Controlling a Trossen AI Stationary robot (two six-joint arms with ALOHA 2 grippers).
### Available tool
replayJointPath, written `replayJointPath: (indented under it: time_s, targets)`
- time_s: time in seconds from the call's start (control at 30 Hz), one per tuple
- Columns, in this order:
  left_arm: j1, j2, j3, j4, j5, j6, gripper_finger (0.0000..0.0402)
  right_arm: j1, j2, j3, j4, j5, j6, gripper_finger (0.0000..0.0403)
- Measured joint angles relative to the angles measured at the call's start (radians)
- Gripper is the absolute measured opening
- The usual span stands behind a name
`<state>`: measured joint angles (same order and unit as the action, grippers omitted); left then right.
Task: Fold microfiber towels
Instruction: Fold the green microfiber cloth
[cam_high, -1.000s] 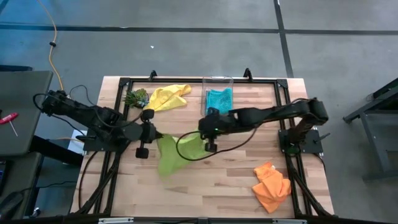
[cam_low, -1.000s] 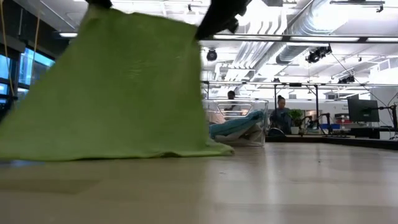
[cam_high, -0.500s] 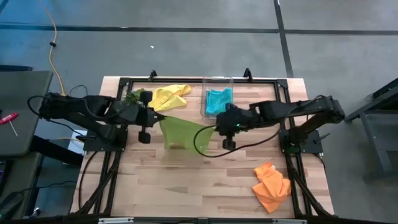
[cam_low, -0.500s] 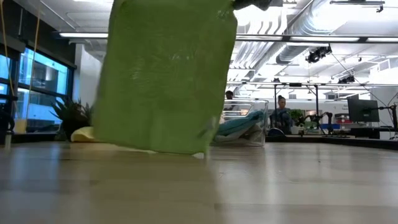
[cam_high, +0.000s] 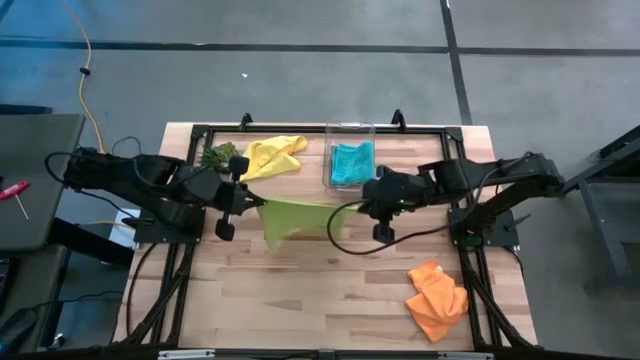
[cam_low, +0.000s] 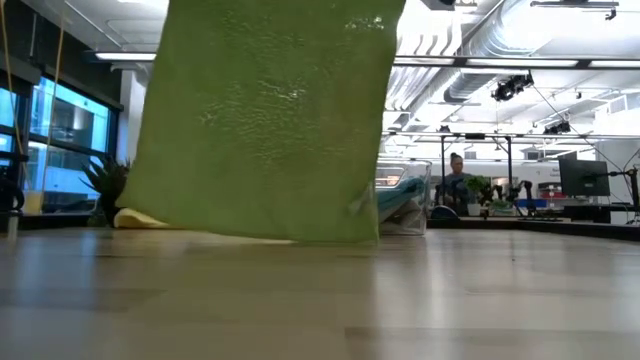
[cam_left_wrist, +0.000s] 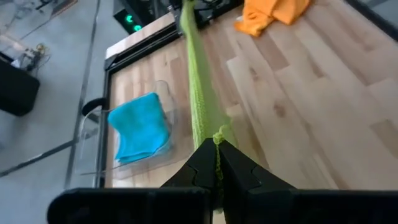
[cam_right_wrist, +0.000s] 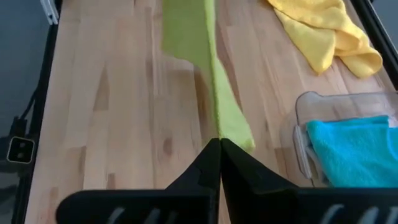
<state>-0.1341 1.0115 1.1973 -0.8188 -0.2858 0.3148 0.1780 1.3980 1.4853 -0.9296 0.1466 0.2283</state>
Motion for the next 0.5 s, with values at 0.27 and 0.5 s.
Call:
replayJointPath:
  time_s: [0.27, 0.5]
  targets:
    - [-0.061, 0.060, -0.006, -0.008, 0.069, -0.118, 0.0000, 0.043, 0.000, 0.000, -0.013, -0.036, 0.046, 0.0001]
    - [-0.127, 0.165, -0.061, 0.008, 0.069, -0.224, 0.0000, 0.096, 0.019, -0.001, -0.020, -0.035, 0.133, 0.0000]
